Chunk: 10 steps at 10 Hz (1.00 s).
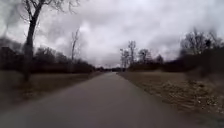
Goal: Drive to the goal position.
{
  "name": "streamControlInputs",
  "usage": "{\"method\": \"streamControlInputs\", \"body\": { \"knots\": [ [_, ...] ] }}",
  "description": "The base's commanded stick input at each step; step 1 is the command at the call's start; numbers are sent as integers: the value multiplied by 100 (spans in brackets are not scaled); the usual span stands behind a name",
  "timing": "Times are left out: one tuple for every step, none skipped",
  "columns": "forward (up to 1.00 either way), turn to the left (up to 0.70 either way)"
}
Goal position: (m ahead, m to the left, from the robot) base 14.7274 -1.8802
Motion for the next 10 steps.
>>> {"method": "streamControlInputs", "body": {
  "knots": [
    [85,0],
    [85,0],
    [85,0],
    [85,0],
    [85,0],
    [85,0],
    [85,0],
    [85,0],
    [85,0],
    [85,0]
  ]
}}
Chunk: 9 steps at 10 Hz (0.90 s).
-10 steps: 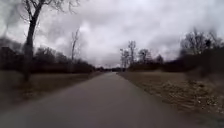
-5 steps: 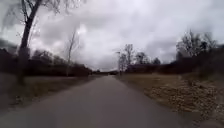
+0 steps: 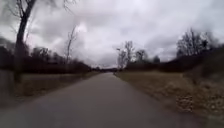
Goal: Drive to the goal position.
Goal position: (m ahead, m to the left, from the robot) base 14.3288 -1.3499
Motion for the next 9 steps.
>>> {"method": "streamControlInputs", "body": {
  "knots": [
    [85,0],
    [85,0],
    [85,0],
    [85,0],
    [85,2],
    [85,6],
    [85,11],
    [85,24],
    [85,16]
  ]
}}
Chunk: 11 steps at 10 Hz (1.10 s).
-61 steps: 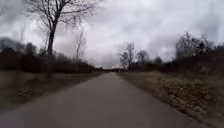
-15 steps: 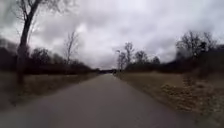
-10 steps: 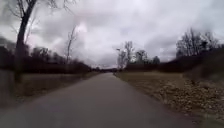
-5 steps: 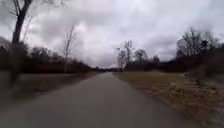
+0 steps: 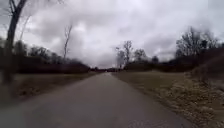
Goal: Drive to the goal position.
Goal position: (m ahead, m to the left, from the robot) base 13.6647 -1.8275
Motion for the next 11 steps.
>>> {"method": "streamControlInputs", "body": {
  "knots": [
    [85,4],
    [85,2],
    [85,0],
    [85,0],
    [85,0],
    [85,0],
    [85,1],
    [85,2],
    [85,3],
    [85,4],
    [85,5]
  ]
}}
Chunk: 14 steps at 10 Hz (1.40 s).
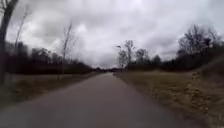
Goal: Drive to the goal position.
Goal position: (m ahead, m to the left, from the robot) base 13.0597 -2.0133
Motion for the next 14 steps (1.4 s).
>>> {"method": "streamControlInputs", "body": {
  "knots": [
    [85,2],
    [85,6],
    [85,15],
    [85,7],
    [85,0],
    [85,0],
    [85,0],
    [85,0],
    [85,0],
    [85,0],
    [85,0],
    [85,0],
    [85,0],
    [85,0]
  ]
}}
